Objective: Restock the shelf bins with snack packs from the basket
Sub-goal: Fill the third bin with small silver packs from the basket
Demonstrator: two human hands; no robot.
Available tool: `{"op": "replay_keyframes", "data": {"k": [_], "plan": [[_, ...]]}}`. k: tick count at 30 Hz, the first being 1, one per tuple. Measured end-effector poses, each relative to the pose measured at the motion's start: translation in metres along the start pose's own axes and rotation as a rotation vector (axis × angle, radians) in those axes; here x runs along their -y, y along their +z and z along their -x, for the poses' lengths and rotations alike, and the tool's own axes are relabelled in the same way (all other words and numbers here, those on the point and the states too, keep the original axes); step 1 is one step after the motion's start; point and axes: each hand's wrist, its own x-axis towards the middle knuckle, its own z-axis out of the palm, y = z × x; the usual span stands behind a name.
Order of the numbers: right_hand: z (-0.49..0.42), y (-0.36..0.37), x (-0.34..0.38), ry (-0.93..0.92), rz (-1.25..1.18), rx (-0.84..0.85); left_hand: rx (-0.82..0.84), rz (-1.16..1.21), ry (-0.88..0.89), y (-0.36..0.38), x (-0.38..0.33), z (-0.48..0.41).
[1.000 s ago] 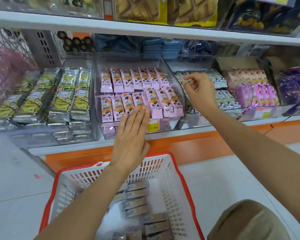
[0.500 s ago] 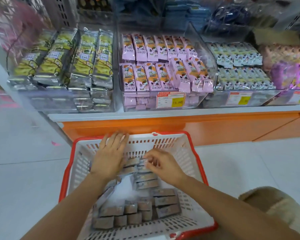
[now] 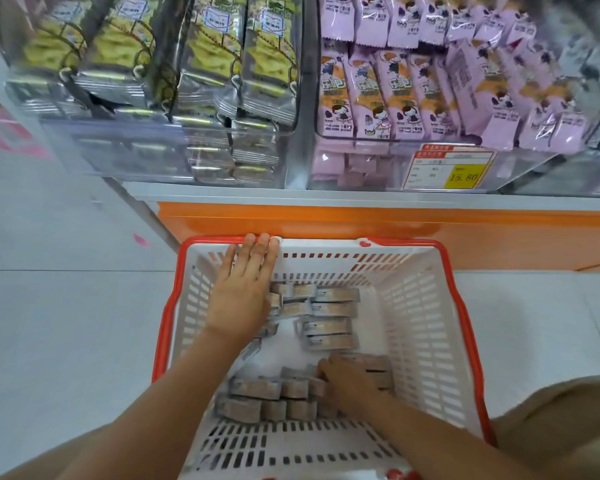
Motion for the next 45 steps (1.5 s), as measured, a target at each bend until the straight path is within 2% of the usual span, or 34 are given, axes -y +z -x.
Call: {"op": "replay_keyframes", "data": {"k": [5,7,13,16,19,22,27,32,35,39,40,43,45], "plan": [[0.000,-0.013,0.000,0.001,-0.123,-0.055,0.106,-0.017,-0.035,-0.006,-0.005,-0.001],[0.004,-0.027,-0.003,0.011,-0.174,-0.143,0.158,-0.052,-0.039,-0.013,-0.007,-0.001],[0.046,-0.093,-0.017,-0.102,-0.549,-0.392,0.097,0.083,-0.050,-0.030,-0.016,0.000],[0.076,-0.130,-0.023,-0.198,-0.633,-0.569,-0.018,0.299,0.056,-0.041,-0.030,0.000],[0.109,-0.164,-0.021,-0.252,-0.778,-0.746,0.020,0.694,0.167,-0.065,-0.058,0.000],[0.137,-0.191,-0.019,-0.347,-0.915,-0.892,-0.003,0.912,0.202,-0.094,-0.085,-0.005],[0.175,-0.212,-0.027,-0.427,-1.012,-1.005,-0.080,1.177,0.143,-0.135,-0.117,-0.016],[0.200,-0.214,-0.043,-0.438,-0.919,-1.019,-0.169,1.409,0.139,-0.180,-0.145,-0.029],[0.216,-0.228,-0.051,-0.453,-0.900,-1.126,-0.237,1.292,0.190,-0.195,-0.156,-0.041],[0.235,-0.267,-0.078,-0.418,-0.859,-1.332,-0.602,0.750,0.178,-0.202,-0.148,-0.062],[0.237,-0.279,-0.088,-0.390,-0.840,-1.385,-0.642,0.643,0.166,-0.201,-0.143,-0.067],[0.238,-0.315,-0.117,-0.267,-0.791,-1.512,-0.557,0.343,0.162,-0.191,-0.131,-0.075],[0.232,-0.332,-0.135,-0.133,-0.723,-1.521,-0.500,0.209,0.179,-0.183,-0.126,-0.076]]}}
